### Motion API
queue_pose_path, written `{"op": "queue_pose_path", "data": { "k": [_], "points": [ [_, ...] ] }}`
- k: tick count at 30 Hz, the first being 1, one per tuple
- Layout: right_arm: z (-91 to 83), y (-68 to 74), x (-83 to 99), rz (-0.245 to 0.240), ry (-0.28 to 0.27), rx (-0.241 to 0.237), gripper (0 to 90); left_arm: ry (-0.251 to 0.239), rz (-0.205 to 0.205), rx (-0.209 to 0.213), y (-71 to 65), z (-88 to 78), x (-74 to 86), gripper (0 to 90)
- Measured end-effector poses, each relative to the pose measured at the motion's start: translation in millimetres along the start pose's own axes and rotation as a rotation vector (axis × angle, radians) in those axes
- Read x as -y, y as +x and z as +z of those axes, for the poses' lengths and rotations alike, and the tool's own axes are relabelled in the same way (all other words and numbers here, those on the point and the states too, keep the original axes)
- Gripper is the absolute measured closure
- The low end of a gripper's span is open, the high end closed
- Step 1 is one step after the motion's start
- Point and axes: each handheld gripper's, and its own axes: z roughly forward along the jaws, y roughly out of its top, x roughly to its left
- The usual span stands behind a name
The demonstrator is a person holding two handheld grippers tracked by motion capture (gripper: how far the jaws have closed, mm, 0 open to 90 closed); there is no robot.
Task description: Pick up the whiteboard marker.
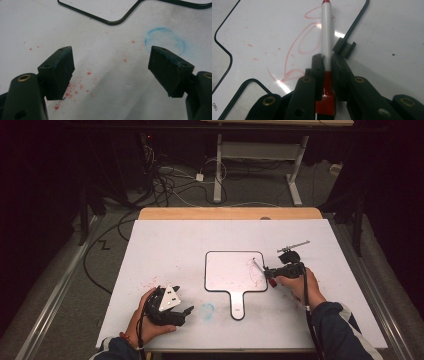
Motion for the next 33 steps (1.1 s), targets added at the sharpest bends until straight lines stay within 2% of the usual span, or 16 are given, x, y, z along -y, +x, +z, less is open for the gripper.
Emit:
{"op": "queue_pose_path", "data": {
  "k": [3,4,9,10,12,15,17,19,20,23,24,25,28,29,30,33],
  "points": [
    [-4.5,1.3,0.5,-0.015,-0.026,0.014,82.0,-0.007,-0.012,0.006,0.6,-0.1,-0.9,20.5],
    [-8.7,2.8,1.0,-0.018,-0.054,0.027,82.0,-0.025,-0.032,0.019,1.4,-0.7,-3.2,20.6],
    [-24.4,12.9,6.4,-0.070,-0.161,-0.009,81.9,-0.065,-0.084,0.032,4.7,-0.5,-13.8,23.9],
    [-26.9,17.1,8.7,-0.084,-0.179,-0.003,82.0,-0.097,-0.115,0.056,8.3,1.5,-22.2,24.4],
    [-30.6,22.9,13.0,-0.104,-0.217,-0.016,82.0,-0.108,-0.120,0.060,9.8,3.2,-28.0,24.4],
    [-33.9,31.5,18.1,-0.136,-0.255,-0.029,82.0,-0.165,-0.172,0.110,13.1,9.0,-44.9,24.7],
    [-35.6,36.7,21.6,-0.150,-0.275,-0.039,82.0,-0.196,-0.188,0.134,12.3,13.9,-57.2,25.1],
    [-37.3,40.9,25.1,-0.161,-0.299,-0.060,82.0,-0.203,-0.194,0.140,12.0,15.9,-61.7,25.8],
    [-38.2,44.0,27.0,-0.174,-0.307,-0.059,82.0,-0.215,-0.212,0.159,10.7,22.2,-73.7,26.9],
    [-41.1,51.0,30.9,-0.203,-0.327,-0.075,82.0,-0.245,-0.244,0.211,8.8,33.8,-92.3,29.0],
    [-42.5,54.0,33.0,-0.212,-0.334,-0.081,82.0,-0.245,-0.244,0.211,8.8,33.8,-92.3,30.1],
    [-43.3,56.1,34.6,-0.219,-0.342,-0.090,82.0,-0.267,-0.293,0.226,4.1,38.1,-98.4,30.1],
    [-44.9,63.5,38.5,-0.238,-0.352,-0.100,82.0,-0.264,-0.282,0.271,2.5,47.0,-112.6,31.6],
    [-44.9,63.5,38.5,-0.238,-0.352,-0.100,82.0,-0.264,-0.282,0.271,2.5,47.0,-112.6,31.7],
    [-44.6,70.9,41.5,-0.271,-0.365,-0.098,82.0,-0.267,-0.282,0.289,-0.2,51.3,-117.7,32.4],
    [-43.6,77.9,44.4,-0.304,-0.388,-0.097,82.0,-0.279,-0.297,0.309,-6.9,58.2,-123.8,33.2]
  ]
}}
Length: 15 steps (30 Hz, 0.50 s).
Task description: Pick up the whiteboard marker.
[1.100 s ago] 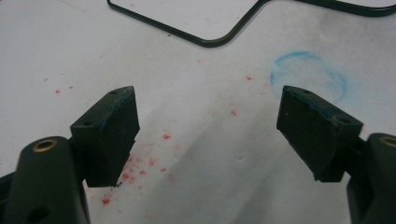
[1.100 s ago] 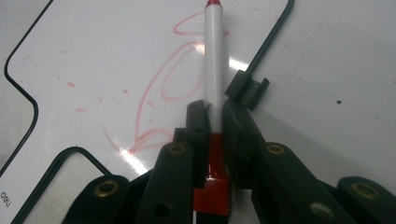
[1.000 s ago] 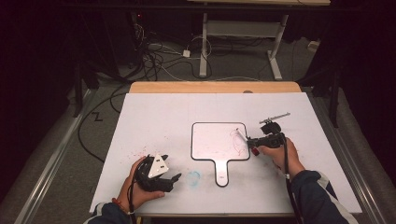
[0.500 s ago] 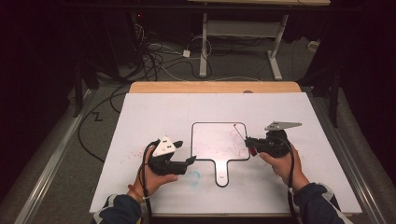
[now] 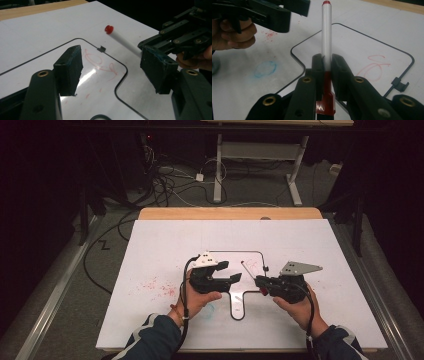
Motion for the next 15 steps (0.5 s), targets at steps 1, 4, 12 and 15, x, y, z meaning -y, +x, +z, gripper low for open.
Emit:
{"op": "queue_pose_path", "data": {
  "k": [1,4,12,15],
  "points": [
    [0.3,2.1,0.5,-0.011,-0.014,-0.010,82.0,0.001,-0.006,0.008,-0.6,1.8,-0.1,33.8],
    [0.7,6.1,0.6,-0.030,-0.023,-0.009,82.0,0.000,-0.022,0.033,-2.2,7.1,-0.7,36.7],
    [4.1,10.4,2.3,-0.072,-0.028,-0.002,81.9,-0.032,-0.055,0.105,-1.9,15.5,-2.1,53.4],
    [4.5,10.9,2.5,-0.084,-0.021,0.004,82.0,-0.031,-0.050,0.111,-1.5,17.0,-2.3,63.8]
  ]
}}
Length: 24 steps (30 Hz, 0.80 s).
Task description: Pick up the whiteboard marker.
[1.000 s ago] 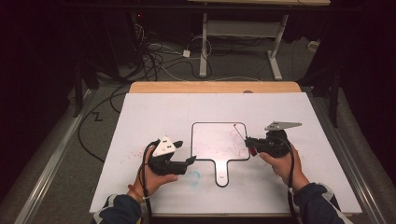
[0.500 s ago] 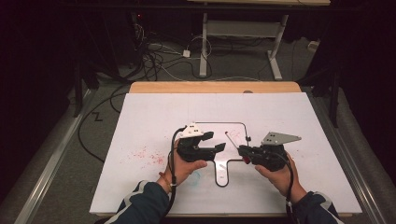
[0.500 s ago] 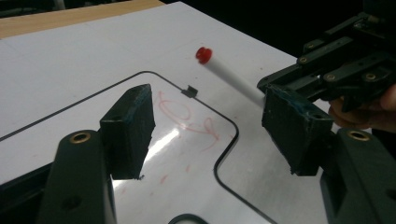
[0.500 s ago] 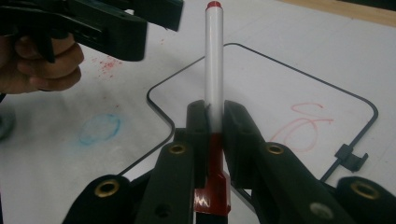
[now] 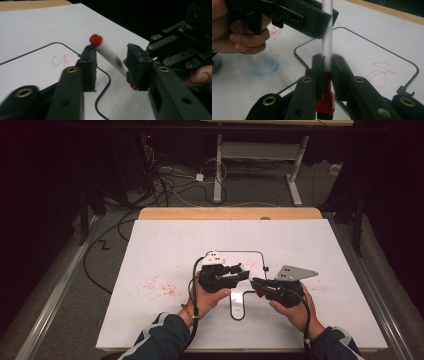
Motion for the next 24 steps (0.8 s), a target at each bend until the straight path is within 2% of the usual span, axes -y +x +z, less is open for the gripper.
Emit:
{"op": "queue_pose_path", "data": {
  "k": [4,8,10,11,12,15,18,21,24],
  "points": [
    [-0.3,-0.7,0.7,-0.011,0.005,0.022,82.0,0.011,0.022,0.013,-0.1,3.6,-1.1,67.5],
    [-0.8,-2.8,2.0,-0.010,0.009,0.052,82.0,0.028,0.045,0.000,-3.8,12.8,-3.5,69.1],
    [-0.7,-2.2,1.9,-0.013,0.010,0.055,82.0,0.023,0.045,0.003,-4.4,14.0,-3.7,66.7],
    [-0.4,-1.4,1.9,-0.019,0.012,0.058,82.0,0.012,0.047,0.024,-5.0,16.2,-4.5,65.7],
    [0.2,-0.2,1.9,-0.026,0.014,0.066,82.0,0.012,0.047,0.024,-5.0,16.2,-4.5,65.2],
    [1.5,1.3,2.8,-0.031,0.011,0.066,81.8,-0.009,0.067,0.005,-8.9,16.3,-7.5,72.9],
    [1.9,2.0,3.0,-0.032,0.007,0.072,82.0,-0.015,0.076,0.016,-10.5,17.4,-8.8,77.1],
    [1.6,2.6,2.8,-0.026,-0.002,0.075,82.0,-0.027,0.113,0.003,-15.8,19.4,-9.8,77.6],
    [0.6,2.1,2.8,-0.021,-0.011,0.075,82.0,-0.031,0.117,0.009,-15.5,19.3,-10.7,77.9]
  ]
}}
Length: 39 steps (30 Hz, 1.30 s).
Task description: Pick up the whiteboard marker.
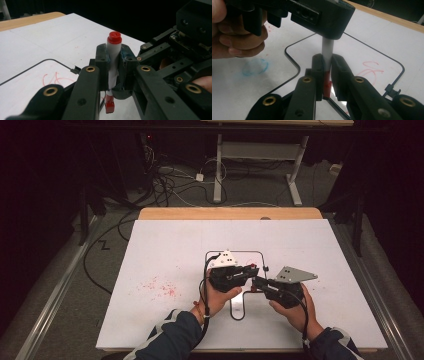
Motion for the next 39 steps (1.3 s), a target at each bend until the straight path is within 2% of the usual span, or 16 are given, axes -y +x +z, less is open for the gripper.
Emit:
{"op": "queue_pose_path", "data": {
  "k": [3,6,8,10,11,13,15,17,20,21,23,29,35,39],
  "points": [
    [0.1,-0.3,0.5,0.002,-0.002,-0.002,79.3,0.001,0.033,-0.017,-2.2,0.3,-1.6,78.1],
    [-0.7,-1.6,1.6,0.016,0.003,0.004,66.3,0.008,0.063,-0.035,-1.6,2.8,-4.1,78.1],
    [-4.4,-3.3,3.4,0.025,0.006,0.023,53.8,0.011,0.074,-0.041,-0.8,3.4,-5.0,78.1],
    [-8.4,-5.1,5.2,0.027,0.008,0.027,51.2,0.005,0.082,-0.048,3.6,4.8,-6.9,78.2],
    [-16.4,-8.8,9.9,0.036,0.001,0.043,46.1,0.009,0.093,-0.062,8.4,8.1,-7.9,78.1],
    [-19.6,-10.6,11.9,0.043,0.000,0.044,44.5,0.011,0.095,-0.063,11.7,10.5,-7.5,78.2],
    [-32.7,-18.2,22.5,0.068,-0.001,0.068,39.7,0.021,0.100,-0.076,16.4,15.2,-6.6,78.1],
    [-39.6,-21.3,29.3,0.079,-0.002,0.080,38.4,0.018,0.096,-0.078,21.4,20.1,-5.3,78.1],
    [-49.3,-23.2,36.9,0.074,-0.008,0.112,36.4,0.024,0.117,-0.087,24.1,24.3,-6.8,78.1],
    [-51.6,-23.4,38.5,0.077,-0.008,0.115,35.8,0.024,0.117,-0.087,24.1,24.3,-6.8,78.1],
    [-57.8,-23.9,42.2,0.074,-0.022,0.122,34.5,0.038,0.142,-0.093,27.6,27.0,-10.5,78.2],
    [-66.2,-22.4,47.9,0.075,-0.017,0.136,32.4,0.054,0.177,-0.082,34.6,32.3,-19.1,78.1],
    [-69.4,-17.8,50.8,0.050,-0.005,0.156,31.7,0.065,0.180,-0.084,39.8,35.6,-19.6,78.1],
    [-72.1,-18.0,53.2,0.055,-0.005,0.177,30.7,0.074,0.181,-0.090,43.9,38.2,-20.7,78.1]
  ]
}}
